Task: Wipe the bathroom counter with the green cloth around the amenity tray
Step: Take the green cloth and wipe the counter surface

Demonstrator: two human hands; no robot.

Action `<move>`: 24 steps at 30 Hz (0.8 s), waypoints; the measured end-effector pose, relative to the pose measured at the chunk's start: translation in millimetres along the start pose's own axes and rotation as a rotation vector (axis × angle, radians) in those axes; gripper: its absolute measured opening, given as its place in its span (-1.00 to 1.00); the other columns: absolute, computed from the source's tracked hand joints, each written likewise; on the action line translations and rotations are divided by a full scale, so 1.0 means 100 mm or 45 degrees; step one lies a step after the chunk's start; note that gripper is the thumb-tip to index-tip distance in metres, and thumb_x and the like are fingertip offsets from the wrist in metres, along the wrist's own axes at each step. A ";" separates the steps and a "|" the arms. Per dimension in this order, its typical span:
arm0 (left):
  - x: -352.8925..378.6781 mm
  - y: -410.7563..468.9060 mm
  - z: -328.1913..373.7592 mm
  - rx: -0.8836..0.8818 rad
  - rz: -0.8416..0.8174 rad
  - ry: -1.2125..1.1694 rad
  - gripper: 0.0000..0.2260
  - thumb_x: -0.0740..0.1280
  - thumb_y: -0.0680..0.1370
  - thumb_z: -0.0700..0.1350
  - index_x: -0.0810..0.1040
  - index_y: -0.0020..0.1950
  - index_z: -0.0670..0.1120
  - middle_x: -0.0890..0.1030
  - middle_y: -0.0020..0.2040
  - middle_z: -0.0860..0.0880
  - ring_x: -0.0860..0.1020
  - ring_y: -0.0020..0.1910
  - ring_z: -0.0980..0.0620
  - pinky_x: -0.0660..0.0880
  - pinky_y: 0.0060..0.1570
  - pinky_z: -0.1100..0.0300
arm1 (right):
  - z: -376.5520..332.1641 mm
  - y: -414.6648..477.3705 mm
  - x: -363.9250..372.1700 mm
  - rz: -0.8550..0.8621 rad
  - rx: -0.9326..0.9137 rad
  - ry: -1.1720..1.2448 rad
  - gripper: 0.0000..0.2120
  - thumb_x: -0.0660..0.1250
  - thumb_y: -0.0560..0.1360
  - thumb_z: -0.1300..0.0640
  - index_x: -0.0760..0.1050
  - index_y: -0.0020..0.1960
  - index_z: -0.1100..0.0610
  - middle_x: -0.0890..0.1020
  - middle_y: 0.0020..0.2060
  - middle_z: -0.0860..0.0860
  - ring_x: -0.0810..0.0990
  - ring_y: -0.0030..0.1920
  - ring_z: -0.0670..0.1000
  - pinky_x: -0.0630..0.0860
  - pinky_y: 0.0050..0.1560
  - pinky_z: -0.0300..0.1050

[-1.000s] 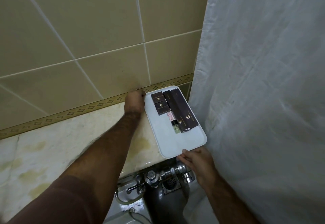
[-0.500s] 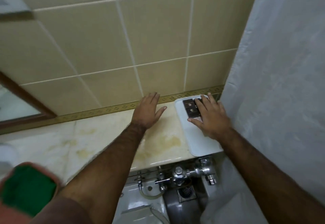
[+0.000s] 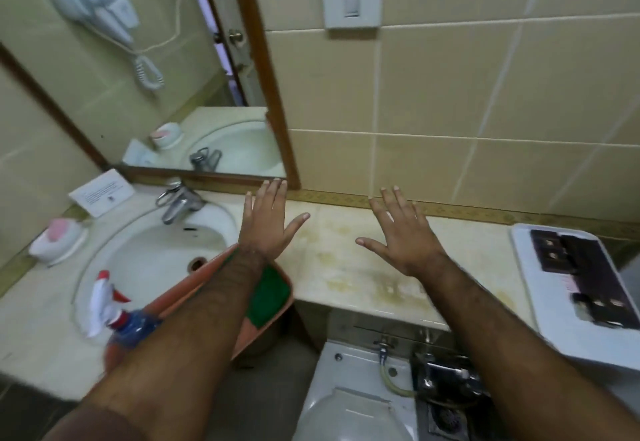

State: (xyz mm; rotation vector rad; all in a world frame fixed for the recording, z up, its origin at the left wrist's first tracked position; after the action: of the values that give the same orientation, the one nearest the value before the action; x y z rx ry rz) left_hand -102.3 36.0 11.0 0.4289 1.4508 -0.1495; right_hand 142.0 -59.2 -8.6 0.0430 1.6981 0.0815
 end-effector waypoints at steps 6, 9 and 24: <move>0.32 -0.43 -1.02 -0.191 -0.138 -0.043 -0.21 0.09 0.60 0.36 0.06 0.68 -0.10 0.11 0.68 -0.11 0.06 0.66 -0.13 0.04 0.60 -0.14 | -1.25 0.20 0.46 -0.238 -0.161 0.110 -0.22 0.16 0.60 -0.35 0.14 0.67 0.04 0.18 0.65 0.13 0.12 0.64 0.17 0.21 0.58 0.13; 0.64 -0.61 -1.22 -0.192 -0.286 -0.113 -0.30 0.19 0.64 0.24 0.12 0.66 -0.11 0.19 0.65 -0.13 0.15 0.62 -0.13 0.12 0.60 -0.07 | -1.73 0.21 0.75 -0.426 -0.186 0.132 -0.46 0.27 0.61 -0.21 0.49 0.43 0.13 0.53 0.33 0.14 0.49 0.35 0.14 0.52 0.29 0.07; 1.15 -0.39 -1.12 0.303 -0.477 0.144 -0.54 0.25 0.60 -0.13 0.36 0.52 0.02 0.46 0.49 -0.04 0.40 0.47 -0.07 0.34 0.46 -0.04 | -2.21 0.22 1.35 -0.355 0.392 0.215 -0.85 0.34 0.56 0.28 0.52 0.12 0.16 0.64 0.02 0.09 0.65 0.02 0.13 0.59 -0.08 -0.01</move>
State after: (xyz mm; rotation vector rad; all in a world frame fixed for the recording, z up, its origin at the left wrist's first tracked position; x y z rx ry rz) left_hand -205.1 59.9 -115.7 0.3582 1.6218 -0.6108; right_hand -95.3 -33.7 -112.0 0.0289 1.8563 -0.3949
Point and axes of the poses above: each hand's wrist, its own y-axis towards the middle knuckle, its own x-axis out of the palm, z = x × y, the point moved 7 cm from there along y, towards the middle knuckle
